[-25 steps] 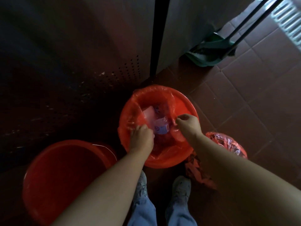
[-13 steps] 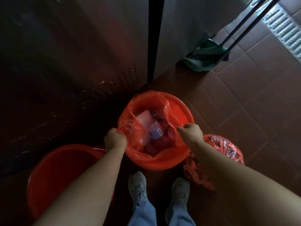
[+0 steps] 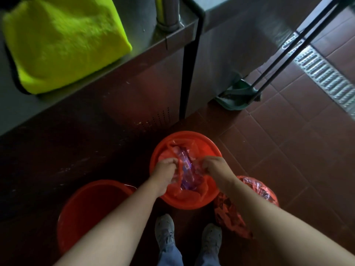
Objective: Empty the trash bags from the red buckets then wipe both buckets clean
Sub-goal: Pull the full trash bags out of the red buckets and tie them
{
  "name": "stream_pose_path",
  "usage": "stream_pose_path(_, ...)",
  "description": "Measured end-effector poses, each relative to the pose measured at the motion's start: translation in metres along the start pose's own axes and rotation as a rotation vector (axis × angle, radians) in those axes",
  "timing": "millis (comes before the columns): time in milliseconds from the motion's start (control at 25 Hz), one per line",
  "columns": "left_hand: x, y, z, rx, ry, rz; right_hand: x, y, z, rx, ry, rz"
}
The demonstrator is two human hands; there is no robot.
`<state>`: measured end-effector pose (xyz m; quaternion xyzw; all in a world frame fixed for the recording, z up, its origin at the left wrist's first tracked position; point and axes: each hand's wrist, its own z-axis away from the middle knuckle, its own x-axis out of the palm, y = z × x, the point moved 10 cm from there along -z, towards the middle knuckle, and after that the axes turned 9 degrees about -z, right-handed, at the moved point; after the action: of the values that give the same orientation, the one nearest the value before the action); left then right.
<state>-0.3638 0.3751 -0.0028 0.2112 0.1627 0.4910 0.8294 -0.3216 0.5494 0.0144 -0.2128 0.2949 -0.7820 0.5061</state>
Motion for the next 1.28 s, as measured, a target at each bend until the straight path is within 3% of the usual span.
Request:
stream_pose_path(240,0.013,0.008,0.031,0.001,-0.257,-0.086,0.021,-0.003,0.016,-0.083,-0.234,0.473)
stream_pose_path(360,0.019,0.006,0.041,-0.038,-0.341,-0.142,0.037,-0.005,0.024,-0.126,-0.35,0.572)
stream_pose_path(560,0.025,0.009,0.043,-0.013,-0.306,-0.209,0.051,0.002,0.03,-0.088,-0.47,0.561)
stream_pose_path(680,0.019,0.012,0.039,0.019,-0.231,-0.293,0.049,-0.001,0.025,-0.154,-0.454,0.757)
stream_pose_path(800,0.002,0.028,0.029,0.149,-0.042,-0.642,0.041,-0.01,0.018,-0.296,-0.325,1.073)
stream_pose_path(920,-0.017,0.044,0.025,0.214,0.197,-0.817,0.02,-0.026,0.013,-0.33,-0.104,1.088)
stream_pose_path(1080,-0.05,0.049,0.027,0.123,0.453,-0.831,-0.034,-0.028,0.014,-0.181,0.274,0.779)
stream_pose_path(1280,-0.094,0.033,0.023,-0.003,0.563,-0.838,-0.109,-0.002,0.026,0.008,0.59,0.346)
